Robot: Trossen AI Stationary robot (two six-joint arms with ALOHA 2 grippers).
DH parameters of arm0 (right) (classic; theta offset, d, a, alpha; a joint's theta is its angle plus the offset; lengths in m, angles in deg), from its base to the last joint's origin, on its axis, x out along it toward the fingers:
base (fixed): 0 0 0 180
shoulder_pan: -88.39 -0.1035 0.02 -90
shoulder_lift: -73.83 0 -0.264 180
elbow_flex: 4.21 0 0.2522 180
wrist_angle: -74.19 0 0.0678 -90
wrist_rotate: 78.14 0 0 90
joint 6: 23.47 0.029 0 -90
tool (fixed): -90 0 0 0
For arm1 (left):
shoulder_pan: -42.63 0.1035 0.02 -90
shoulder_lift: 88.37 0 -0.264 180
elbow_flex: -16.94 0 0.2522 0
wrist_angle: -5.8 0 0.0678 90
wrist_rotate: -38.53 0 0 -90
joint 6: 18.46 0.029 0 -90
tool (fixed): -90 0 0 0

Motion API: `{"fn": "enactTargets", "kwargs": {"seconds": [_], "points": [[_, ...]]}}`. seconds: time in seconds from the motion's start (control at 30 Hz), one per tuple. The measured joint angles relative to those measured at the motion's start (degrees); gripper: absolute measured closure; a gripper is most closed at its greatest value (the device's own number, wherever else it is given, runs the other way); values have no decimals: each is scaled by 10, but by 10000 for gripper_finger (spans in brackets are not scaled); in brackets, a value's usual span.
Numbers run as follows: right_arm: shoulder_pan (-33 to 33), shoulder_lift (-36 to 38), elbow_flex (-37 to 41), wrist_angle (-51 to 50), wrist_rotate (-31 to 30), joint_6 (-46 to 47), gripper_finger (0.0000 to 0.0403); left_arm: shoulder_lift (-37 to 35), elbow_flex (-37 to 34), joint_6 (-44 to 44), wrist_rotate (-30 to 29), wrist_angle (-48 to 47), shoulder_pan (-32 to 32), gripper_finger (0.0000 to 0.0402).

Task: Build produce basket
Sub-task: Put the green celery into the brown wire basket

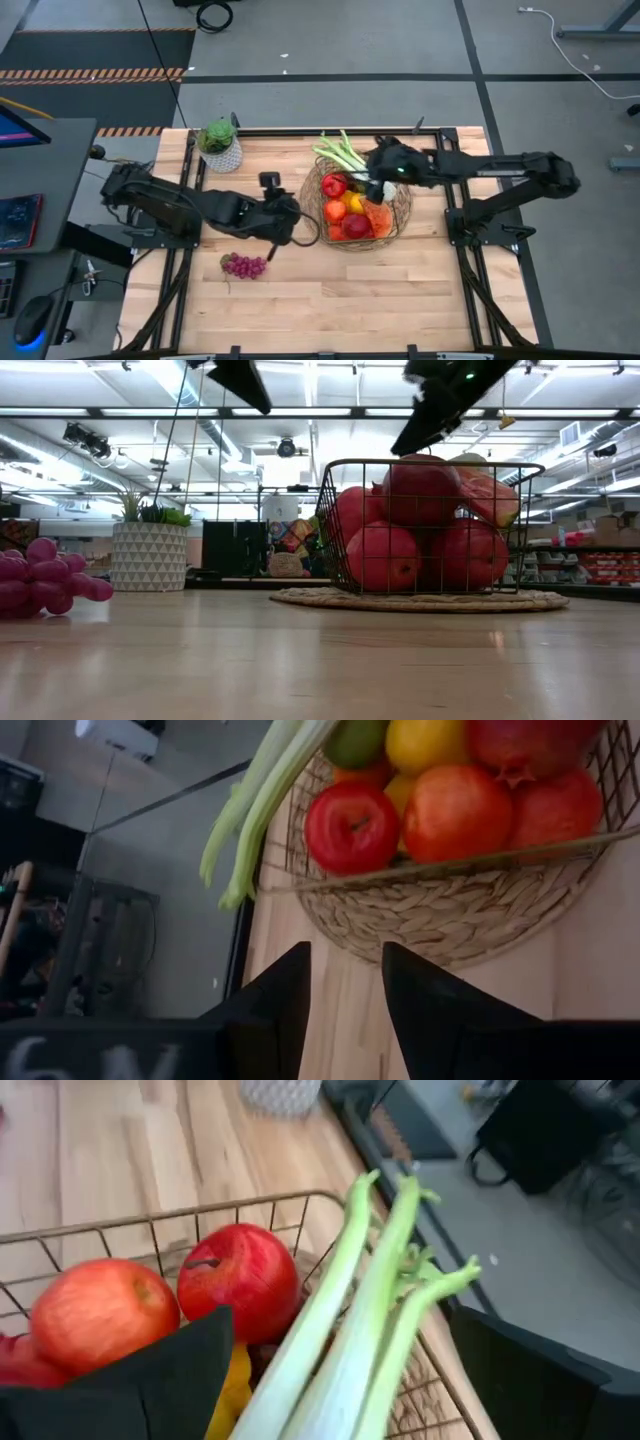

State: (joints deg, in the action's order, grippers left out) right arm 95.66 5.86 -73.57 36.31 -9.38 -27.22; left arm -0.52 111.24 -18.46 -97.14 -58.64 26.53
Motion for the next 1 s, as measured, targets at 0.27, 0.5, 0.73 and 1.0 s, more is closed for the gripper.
{"fn": "enactTargets", "kwargs": {"seconds": [0.27,0.5,0.73,1.0], "points": [[41,-148,-146,-148,39,-5,66,-76,-79,-55,-42,0,-36,269],[67,-238,-244,-253,61,15,86,-115,-117,-85,-52,-4,-56,269],[88,-291,-273,-295,59,27,96,-116,-118,-84,-52,-5,-61,270],[90,-284,-272,-300,55,43,157,-116,-118,-68,-52,-5,-61,272]]}}
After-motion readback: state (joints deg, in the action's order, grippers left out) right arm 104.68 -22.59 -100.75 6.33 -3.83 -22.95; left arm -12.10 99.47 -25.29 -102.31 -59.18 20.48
